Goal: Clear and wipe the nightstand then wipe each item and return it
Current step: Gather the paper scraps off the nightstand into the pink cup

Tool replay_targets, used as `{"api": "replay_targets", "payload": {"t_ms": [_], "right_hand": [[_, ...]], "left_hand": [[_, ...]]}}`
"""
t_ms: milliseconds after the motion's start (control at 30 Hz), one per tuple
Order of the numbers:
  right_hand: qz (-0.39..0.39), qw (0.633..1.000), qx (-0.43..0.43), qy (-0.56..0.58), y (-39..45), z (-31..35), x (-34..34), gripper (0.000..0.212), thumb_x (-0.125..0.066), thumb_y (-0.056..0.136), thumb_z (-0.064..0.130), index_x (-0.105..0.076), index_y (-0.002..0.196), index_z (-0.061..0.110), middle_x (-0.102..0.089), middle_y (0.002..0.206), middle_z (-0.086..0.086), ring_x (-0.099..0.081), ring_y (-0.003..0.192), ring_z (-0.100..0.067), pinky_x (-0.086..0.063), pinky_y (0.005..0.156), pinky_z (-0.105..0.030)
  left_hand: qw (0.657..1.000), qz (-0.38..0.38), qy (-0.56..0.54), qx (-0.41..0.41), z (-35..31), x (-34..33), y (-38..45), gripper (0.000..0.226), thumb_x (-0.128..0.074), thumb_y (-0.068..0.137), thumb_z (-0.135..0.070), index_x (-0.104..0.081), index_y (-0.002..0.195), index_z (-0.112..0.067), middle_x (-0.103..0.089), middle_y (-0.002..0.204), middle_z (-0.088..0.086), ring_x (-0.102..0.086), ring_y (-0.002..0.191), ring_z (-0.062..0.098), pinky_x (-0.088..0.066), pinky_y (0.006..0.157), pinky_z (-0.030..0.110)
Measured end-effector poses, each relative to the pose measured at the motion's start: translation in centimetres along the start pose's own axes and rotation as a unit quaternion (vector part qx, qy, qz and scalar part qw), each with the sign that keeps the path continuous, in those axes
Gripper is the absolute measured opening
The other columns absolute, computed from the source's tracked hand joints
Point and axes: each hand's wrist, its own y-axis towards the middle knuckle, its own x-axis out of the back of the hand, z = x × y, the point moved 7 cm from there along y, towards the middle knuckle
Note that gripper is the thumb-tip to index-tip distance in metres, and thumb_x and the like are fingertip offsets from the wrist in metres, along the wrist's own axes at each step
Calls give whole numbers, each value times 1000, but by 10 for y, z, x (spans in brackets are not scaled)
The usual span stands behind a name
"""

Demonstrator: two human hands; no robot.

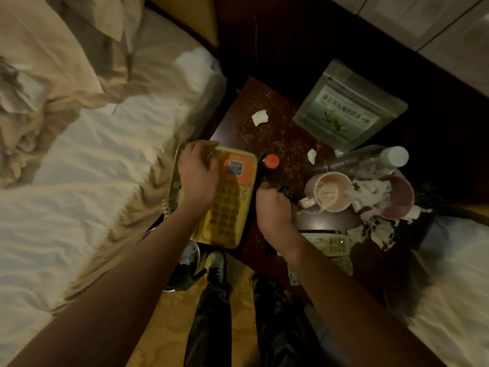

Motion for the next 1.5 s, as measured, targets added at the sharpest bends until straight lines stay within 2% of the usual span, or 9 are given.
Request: {"api": "replay_targets", "payload": {"t_ms": [67,267,367,467,700,900,1100,1333,1500], "right_hand": [[-24,999,25,14,-14,-3,32,4,-58,87,2,-60,90,4,-68,75,-13,-69,66,-25,-46,50,-28],[-50,998,-43,9,-20,-63,115,20,-42,98,25,-57,107,15,-57,84,-4,-56,72,-21,-36,60,-27],[-35,998,-48,-31,11,-79,112,17,-47,93,3,-61,102,6,-54,109,-12,-62,84,-27,-40,61,-30],[14,997,-24,-68,46,-77,88,25,-46,89,-10,-60,105,2,-51,117,-15,-63,91,-28,-44,66,-31],[93,991,-92,-33,91,-93,47,30,-47,91,-5,-57,119,0,-45,130,-21,-56,111,-30,-48,89,-35],[102,986,-135,16,100,-102,31,32,-52,89,-3,-55,121,-1,-36,134,-21,-56,112,-31,-47,92,-35],[69,989,-132,17,102,-105,26,35,-52,86,-5,-53,121,-2,-57,124,-20,-59,111,-33,-48,87,-37],[51,991,-125,7,98,-100,29,35,-57,85,-5,-54,120,0,-35,134,-19,-60,104,-33,-48,85,-37],[46,993,-104,19,102,-99,30,30,-46,88,-9,-53,116,0,-59,118,-19,-61,106,-35,-49,80,-40]], "left_hand": [[1000,22,-3,-15,-16,-13,12,27,-54,86,-10,-65,109,-14,-57,116,8,-56,106,28,-44,95,47],[993,85,48,-70,-68,-54,64,23,-62,89,-16,-62,111,-9,-55,115,9,-53,90,13,-39,74,22],[978,124,138,-91,-74,-80,92,33,-63,89,-17,-55,119,-7,-50,123,12,-53,101,24,-42,78,34],[952,173,235,-98,-68,-105,114,45,-64,88,-13,-45,129,-8,-43,129,15,-51,110,34,-45,80,41],[930,188,289,-130,-57,-134,131,47,-70,83,-14,-54,127,-14,-46,128,10,-52,112,30,-48,81,38],[929,166,290,-158,-60,-138,130,38,-66,85,-9,-57,122,-15,-50,127,10,-50,116,29,-45,85,37],[927,136,299,-180,-58,-137,132,31,-68,83,-15,-62,114,-14,-62,117,10,-52,113,30,-38,93,37],[973,142,121,-134,-65,-115,112,14,-65,89,-23,-64,90,-8,-59,79,2,-58,78,20,-41,67,28],[975,149,-165,-7,-67,-92,78,6,-56,94,-10,-53,98,-6,-64,78,-3,-65,66,3,-55,66,28]]}}
